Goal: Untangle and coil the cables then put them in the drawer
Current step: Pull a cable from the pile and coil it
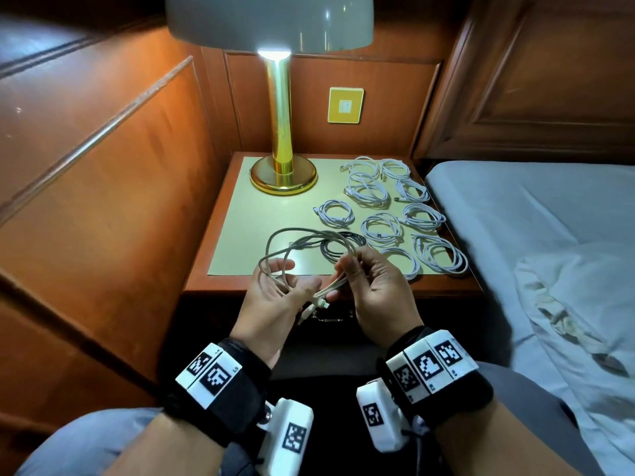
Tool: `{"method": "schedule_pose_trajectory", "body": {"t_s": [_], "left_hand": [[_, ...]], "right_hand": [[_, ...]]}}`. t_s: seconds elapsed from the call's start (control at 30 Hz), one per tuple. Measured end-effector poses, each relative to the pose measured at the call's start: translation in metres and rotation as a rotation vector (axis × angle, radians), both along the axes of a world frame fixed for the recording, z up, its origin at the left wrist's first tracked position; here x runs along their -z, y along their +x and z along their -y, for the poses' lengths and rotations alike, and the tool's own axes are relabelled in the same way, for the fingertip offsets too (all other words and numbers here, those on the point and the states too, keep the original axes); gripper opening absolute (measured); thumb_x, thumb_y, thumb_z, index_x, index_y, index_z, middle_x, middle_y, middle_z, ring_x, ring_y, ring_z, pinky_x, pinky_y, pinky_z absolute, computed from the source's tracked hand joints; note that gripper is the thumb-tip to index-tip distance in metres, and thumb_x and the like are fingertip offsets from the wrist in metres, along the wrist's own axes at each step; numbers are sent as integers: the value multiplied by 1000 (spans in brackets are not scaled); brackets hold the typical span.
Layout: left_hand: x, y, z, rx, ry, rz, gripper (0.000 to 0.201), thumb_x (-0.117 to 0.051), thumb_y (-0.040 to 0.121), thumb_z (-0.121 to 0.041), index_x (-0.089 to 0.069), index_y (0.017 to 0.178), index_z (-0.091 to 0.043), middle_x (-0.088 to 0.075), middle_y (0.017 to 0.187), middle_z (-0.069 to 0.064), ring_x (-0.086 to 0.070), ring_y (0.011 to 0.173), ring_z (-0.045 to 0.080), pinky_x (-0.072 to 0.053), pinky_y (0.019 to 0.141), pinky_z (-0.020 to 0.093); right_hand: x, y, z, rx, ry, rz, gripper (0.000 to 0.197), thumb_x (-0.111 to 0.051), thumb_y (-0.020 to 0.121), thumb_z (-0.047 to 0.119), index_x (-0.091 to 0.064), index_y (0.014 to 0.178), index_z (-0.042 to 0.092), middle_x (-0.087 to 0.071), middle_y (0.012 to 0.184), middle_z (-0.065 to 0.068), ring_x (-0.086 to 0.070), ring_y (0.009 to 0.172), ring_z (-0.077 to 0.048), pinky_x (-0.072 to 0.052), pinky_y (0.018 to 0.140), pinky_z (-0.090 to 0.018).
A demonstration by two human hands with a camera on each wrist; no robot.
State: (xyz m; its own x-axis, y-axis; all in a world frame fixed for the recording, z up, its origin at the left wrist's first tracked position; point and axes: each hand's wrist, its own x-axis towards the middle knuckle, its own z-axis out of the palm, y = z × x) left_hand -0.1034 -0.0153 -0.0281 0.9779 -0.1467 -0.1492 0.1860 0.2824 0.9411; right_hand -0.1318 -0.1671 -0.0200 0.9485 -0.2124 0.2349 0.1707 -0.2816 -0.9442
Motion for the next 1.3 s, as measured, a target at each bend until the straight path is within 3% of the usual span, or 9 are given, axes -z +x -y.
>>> {"method": "schedule_pose_trajectory", "body": {"t_s": [0.1, 0.23, 0.4, 0.5, 0.6, 0.83, 1.0, 1.2, 1.3], "left_hand": [[1, 1, 0, -4, 20, -55, 44, -69, 85, 11, -49, 117, -12, -56, 78, 9, -57, 61, 17, -50, 51, 23], [4, 5, -7, 58, 138, -83, 40, -72, 85, 4, -53, 117, -12, -60, 95, 14, -63, 80, 21, -53, 65, 32], [2, 7, -13, 118, 273, -92, 35, -74, 87, -1, -56, 115, -10, -67, 90, 14, -72, 73, 19, -59, 70, 36], [5, 12, -19, 88, 466, 4, 19, -79, 85, -10, -67, 100, -11, -74, 82, 15, -75, 74, 28, -63, 70, 39], [4, 12, -23, 75, 625, 106, 11, -76, 88, -17, -76, 78, -12, -76, 72, 7, -76, 71, 20, -61, 64, 30], [10, 10, -26, 259, 742, 26, 15, -77, 87, -23, -77, 75, -13, -76, 70, 2, -74, 65, 19, -49, 56, 23], [7, 5, -15, 322, 577, 49, 12, -73, 90, -14, -74, 81, -6, -77, 77, 10, -72, 72, 22, -55, 71, 30], [-3, -2, -6, 179, 149, -121, 27, -58, 100, -18, -61, 120, 1, -73, 109, 20, -74, 91, 25, -60, 73, 28], [-6, 3, -2, 43, -57, -162, 32, -56, 100, -17, -51, 128, -2, -75, 97, 12, -75, 83, 22, -61, 74, 31]], "right_hand": [[1, -1, -1, 4, -47, 20, 23, -53, 101, 33, -60, 86, 17, -69, 72, -5, -72, 64, -15, -59, 65, -40], [4, 1, 3, 46, -100, 28, 22, -53, 101, 36, -62, 86, 23, -68, 73, 1, -72, 66, -15, -59, 68, -49], [8, 2, 3, 92, -175, 6, 26, -53, 101, 40, -63, 86, 21, -69, 72, 1, -72, 68, -15, -58, 69, -46], [10, 3, 4, 125, -181, -15, 28, -52, 101, 42, -63, 85, 21, -70, 73, 0, -71, 72, -18, -57, 71, -44], [10, 4, 2, 143, -198, -21, 27, -52, 102, 36, -64, 84, 20, -70, 74, 1, -70, 72, -16, -56, 72, -38], [-6, 12, 18, 355, 264, -51, 27, -50, 103, 30, -60, 85, 13, -69, 75, -4, -73, 66, -22, -60, 73, -46], [-4, 8, 16, 265, 301, -76, 27, -50, 101, 32, -60, 88, 10, -71, 73, -2, -75, 73, -24, -60, 76, -46], [-2, 8, 3, 141, 586, -190, 26, -47, 105, 21, -59, 88, 6, -69, 73, -5, -73, 74, -23, -58, 71, -35], [-2, 8, -1, 62, 690, -235, 22, -47, 104, 17, -59, 91, 3, -67, 76, -7, -72, 72, -22, -61, 72, -37]]}}
